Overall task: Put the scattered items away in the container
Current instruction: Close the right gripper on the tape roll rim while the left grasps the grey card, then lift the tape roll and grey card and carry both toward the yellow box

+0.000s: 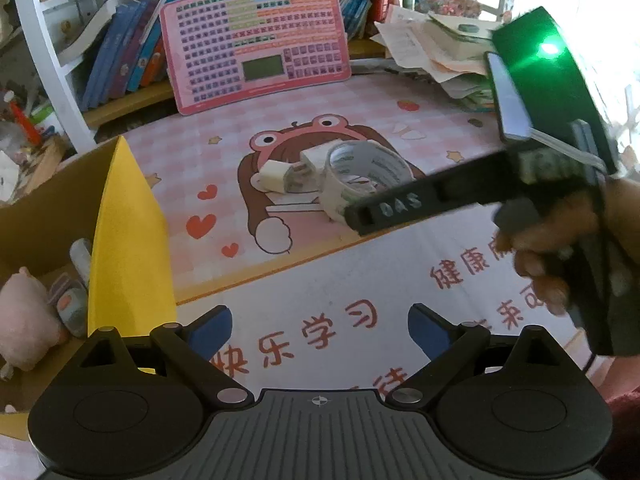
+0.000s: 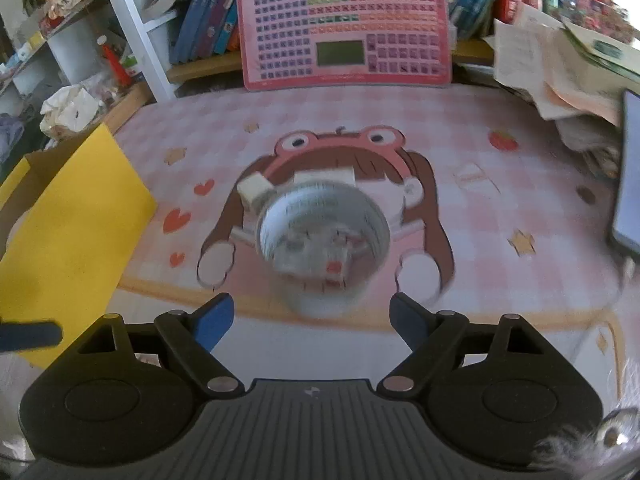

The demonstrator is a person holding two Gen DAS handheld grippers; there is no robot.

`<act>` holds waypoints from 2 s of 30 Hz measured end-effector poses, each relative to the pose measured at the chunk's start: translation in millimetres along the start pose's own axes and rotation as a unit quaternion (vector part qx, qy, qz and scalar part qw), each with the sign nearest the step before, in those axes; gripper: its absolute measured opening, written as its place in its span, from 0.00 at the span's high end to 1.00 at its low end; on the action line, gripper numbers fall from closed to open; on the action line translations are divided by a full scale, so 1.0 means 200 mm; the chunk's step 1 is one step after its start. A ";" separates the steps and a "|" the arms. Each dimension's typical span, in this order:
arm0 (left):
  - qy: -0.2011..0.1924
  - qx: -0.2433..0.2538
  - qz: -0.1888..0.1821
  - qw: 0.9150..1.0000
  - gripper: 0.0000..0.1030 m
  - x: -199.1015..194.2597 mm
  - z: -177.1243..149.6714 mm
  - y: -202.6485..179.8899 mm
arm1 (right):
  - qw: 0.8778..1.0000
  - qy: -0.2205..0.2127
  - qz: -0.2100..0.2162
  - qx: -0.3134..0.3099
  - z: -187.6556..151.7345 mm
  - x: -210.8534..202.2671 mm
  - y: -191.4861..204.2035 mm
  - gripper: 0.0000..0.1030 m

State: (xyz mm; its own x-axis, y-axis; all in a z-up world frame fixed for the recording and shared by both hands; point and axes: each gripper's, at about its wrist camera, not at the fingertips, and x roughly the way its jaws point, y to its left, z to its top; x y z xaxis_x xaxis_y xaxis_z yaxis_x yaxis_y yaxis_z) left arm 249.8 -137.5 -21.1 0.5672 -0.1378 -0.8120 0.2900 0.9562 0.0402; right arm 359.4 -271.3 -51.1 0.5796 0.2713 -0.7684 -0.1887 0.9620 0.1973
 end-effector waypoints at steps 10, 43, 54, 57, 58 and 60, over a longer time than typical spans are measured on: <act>0.007 0.001 0.024 1.000 0.06 0.07 0.08 -0.04 | 1.000 0.000 0.026 -0.001 0.12 0.17 -0.06 0.17; -0.019 -0.055 0.022 0.998 0.21 0.61 0.40 -0.23 | 0.996 -0.046 -0.023 0.073 -0.04 -0.24 -0.51 0.17; -0.006 -0.089 0.034 0.995 0.47 0.68 0.39 -0.18 | 0.996 -0.036 -0.027 0.078 -0.08 -0.23 -0.53 0.18; -0.002 -0.082 0.029 0.996 0.47 0.67 0.39 -0.17 | 0.996 -0.032 -0.029 0.080 -0.10 -0.23 -0.52 0.18; 0.001 -0.083 0.028 0.996 0.48 0.67 0.39 -0.16 | 0.996 -0.031 -0.030 0.081 -0.10 -0.23 -0.52 0.18; 0.004 -0.085 0.025 0.996 0.48 0.65 0.39 -0.14 | 0.995 -0.031 -0.031 0.084 -0.12 -0.24 -0.51 0.18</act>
State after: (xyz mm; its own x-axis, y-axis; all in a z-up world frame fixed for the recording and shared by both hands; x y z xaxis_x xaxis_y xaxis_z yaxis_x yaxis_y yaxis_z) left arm 375.0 -202.6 -81.5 0.5719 -0.0881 -0.8156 0.1274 0.9917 -0.0178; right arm 332.9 -382.7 -49.0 0.6355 0.2085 -0.7434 -0.0193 0.9668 0.2547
